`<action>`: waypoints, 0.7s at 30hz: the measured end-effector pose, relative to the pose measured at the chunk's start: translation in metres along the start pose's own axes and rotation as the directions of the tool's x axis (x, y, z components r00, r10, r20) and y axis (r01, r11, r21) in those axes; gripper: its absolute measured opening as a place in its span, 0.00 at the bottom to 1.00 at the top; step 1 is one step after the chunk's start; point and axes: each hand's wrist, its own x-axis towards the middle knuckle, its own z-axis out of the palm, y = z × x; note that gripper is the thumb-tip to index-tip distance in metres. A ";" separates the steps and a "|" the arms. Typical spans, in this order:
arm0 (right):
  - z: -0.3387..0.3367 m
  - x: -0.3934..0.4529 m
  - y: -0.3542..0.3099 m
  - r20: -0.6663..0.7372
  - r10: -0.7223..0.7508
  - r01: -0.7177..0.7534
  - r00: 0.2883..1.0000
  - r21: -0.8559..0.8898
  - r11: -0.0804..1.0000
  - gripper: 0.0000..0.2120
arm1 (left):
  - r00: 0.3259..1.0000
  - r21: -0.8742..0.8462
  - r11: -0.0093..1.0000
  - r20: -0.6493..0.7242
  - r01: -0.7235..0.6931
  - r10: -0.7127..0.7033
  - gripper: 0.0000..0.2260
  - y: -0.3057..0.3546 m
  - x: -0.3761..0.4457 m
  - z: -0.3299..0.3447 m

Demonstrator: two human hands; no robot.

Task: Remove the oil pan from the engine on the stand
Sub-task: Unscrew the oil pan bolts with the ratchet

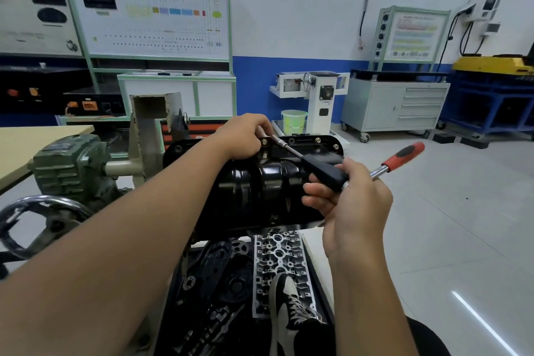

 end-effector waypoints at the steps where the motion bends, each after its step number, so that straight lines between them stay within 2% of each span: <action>1: -0.001 -0.001 0.000 -0.004 -0.004 0.004 1.000 0.012 1.000 0.08 | 1.000 -0.038 0.999 0.006 0.015 -0.015 0.24 -0.002 0.002 0.000; 4: -0.003 -0.002 0.000 -0.017 -0.020 0.021 1.000 0.032 0.999 0.08 | 0.999 -0.106 0.994 0.010 0.035 -0.035 0.21 -0.007 0.008 0.002; 9: -0.003 -0.001 0.001 -0.041 -0.038 0.040 0.998 0.053 0.998 0.08 | 1.000 -0.079 0.997 0.012 0.013 -0.012 0.11 -0.011 0.017 0.006; 14: -0.004 0.001 0.004 -0.041 -0.057 0.059 0.998 0.046 0.997 0.07 | 0.981 0.123 0.975 -0.032 -0.187 0.192 0.09 -0.011 0.017 0.002; 18: -0.006 0.005 0.007 -0.035 -0.056 0.058 0.998 0.049 0.997 0.06 | 0.927 0.355 0.857 0.161 -0.375 0.339 0.08 -0.009 0.017 -0.009; 21: -0.006 0.007 0.007 -0.033 -0.053 0.055 0.998 0.057 0.997 0.06 | 0.892 0.444 0.774 0.202 -0.451 0.403 0.11 -0.011 0.015 -0.012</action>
